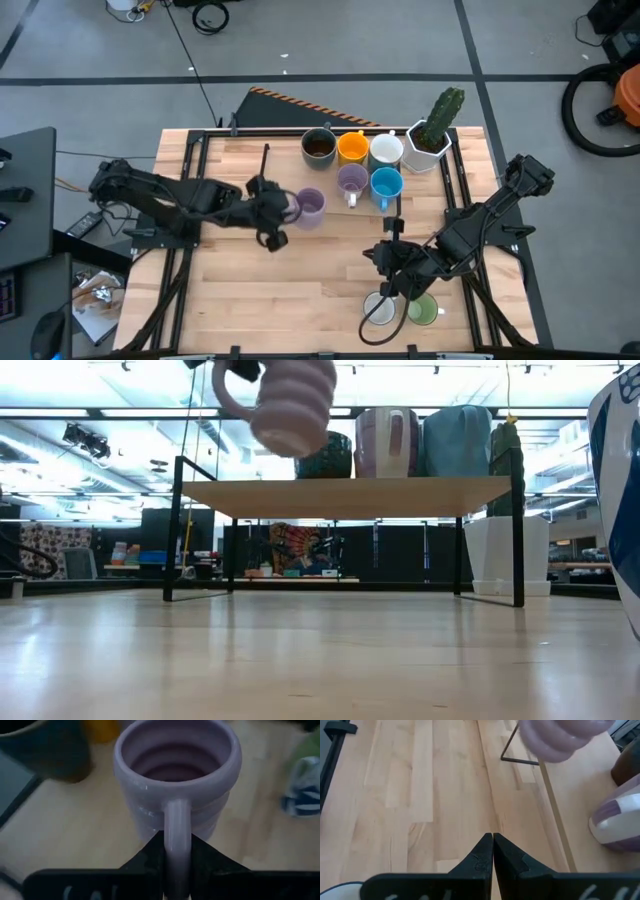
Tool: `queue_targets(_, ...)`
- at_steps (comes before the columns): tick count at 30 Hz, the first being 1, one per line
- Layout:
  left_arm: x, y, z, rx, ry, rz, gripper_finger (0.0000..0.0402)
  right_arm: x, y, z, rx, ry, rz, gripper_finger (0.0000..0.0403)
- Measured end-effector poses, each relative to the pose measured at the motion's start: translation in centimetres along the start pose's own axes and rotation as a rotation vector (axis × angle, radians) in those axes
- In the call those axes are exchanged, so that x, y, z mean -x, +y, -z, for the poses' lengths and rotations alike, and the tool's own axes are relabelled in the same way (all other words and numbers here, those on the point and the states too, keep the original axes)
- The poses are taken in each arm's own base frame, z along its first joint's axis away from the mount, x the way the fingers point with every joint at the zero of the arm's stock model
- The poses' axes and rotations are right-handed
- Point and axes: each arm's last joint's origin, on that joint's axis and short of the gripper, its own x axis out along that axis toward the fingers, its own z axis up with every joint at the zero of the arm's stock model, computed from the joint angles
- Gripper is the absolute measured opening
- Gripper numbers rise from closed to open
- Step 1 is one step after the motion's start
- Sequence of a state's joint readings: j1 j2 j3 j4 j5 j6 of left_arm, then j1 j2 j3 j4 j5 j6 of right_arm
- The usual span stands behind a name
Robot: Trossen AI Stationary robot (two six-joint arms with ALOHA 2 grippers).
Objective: Place coffee mugs
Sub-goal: Put the purple mug on the shelf
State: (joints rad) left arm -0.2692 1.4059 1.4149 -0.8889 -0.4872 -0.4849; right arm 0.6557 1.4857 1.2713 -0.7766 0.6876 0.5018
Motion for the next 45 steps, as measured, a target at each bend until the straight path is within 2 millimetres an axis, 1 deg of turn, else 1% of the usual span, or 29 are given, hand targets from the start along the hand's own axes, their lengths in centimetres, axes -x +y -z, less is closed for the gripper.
queue_targets(3,-0.4,1.3,-0.6,0.026,0.015,-0.044,0.0055,0.0,0.0,0.0,-0.003,0.000,-0.001,0.0019)
queue_targets(6,-1.1,2.2,-0.5,0.021,0.051,-0.071,0.0055,0.1,0.1,0.0,-0.002,-0.001,-0.003,0.0019)
queue_targets(12,-2.0,2.7,-0.2,-0.005,0.047,-0.096,0.0054,0.1,0.1,0.0,-0.002,-0.002,-0.003,0.0019)
queue_targets(21,-2.1,3.0,-0.1,-0.027,0.067,-0.116,0.0054,0.1,0.1,0.0,-0.002,-0.005,-0.005,0.0019)
queue_targets(30,-2.6,4.3,-0.4,0.012,0.095,-0.133,0.0059,0.1,0.2,-0.1,-0.005,-0.015,-0.011,0.0019)
queue_targets(33,-3.2,4.4,-0.2,0.013,0.119,-0.136,0.0081,0.1,0.2,-0.1,-0.005,-0.015,-0.011,0.0019)
queue_targets(35,-3.7,4.3,-0.1,0.009,0.139,-0.137,0.0085,0.1,0.2,-0.1,-0.005,-0.016,-0.011,0.0019)
queue_targets(39,-4.8,3.9,0.0,-0.004,0.169,-0.120,0.0078,0.0,0.2,-0.2,-0.009,-0.019,-0.013,0.0019)
queue_targets(45,-5.2,3.6,0.0,-0.001,0.177,-0.096,0.0066,0.0,0.2,-0.2,-0.008,-0.017,-0.016,0.0019)
